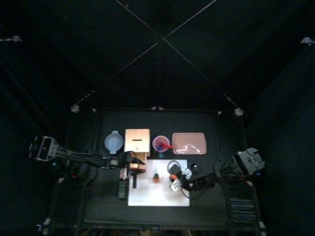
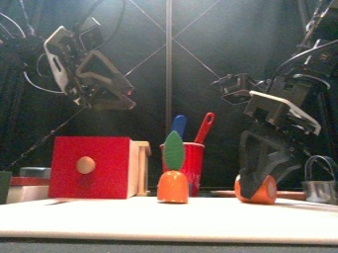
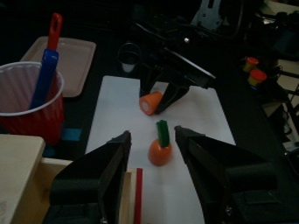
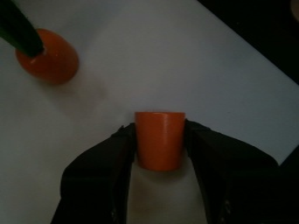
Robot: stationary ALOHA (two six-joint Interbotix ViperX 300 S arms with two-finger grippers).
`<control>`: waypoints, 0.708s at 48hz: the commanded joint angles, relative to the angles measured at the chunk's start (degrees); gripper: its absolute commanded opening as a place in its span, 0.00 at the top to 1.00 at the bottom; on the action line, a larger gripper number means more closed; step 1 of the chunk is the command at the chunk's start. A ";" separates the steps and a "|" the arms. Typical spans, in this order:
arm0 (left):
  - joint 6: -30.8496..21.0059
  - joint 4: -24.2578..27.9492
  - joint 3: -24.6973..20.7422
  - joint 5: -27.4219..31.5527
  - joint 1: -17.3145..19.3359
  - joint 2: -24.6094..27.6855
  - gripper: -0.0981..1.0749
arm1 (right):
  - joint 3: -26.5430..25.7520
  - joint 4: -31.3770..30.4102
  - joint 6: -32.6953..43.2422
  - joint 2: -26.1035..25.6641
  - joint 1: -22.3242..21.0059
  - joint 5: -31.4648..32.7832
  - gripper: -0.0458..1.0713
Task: Put carrot bottom on plate
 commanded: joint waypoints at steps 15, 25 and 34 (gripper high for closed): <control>0.00 -0.09 -2.11 -0.70 -0.09 0.00 0.21 | 5.01 -1.93 -0.26 -15.29 -1.14 8.79 0.47; 0.00 -0.09 -2.20 -0.70 0.00 0.53 0.21 | 9.67 -2.64 -0.35 -22.50 -8.26 9.40 0.47; 0.09 -0.09 -2.29 -0.70 0.00 1.58 0.21 | 11.95 -6.77 -0.35 -23.47 -18.02 5.36 0.47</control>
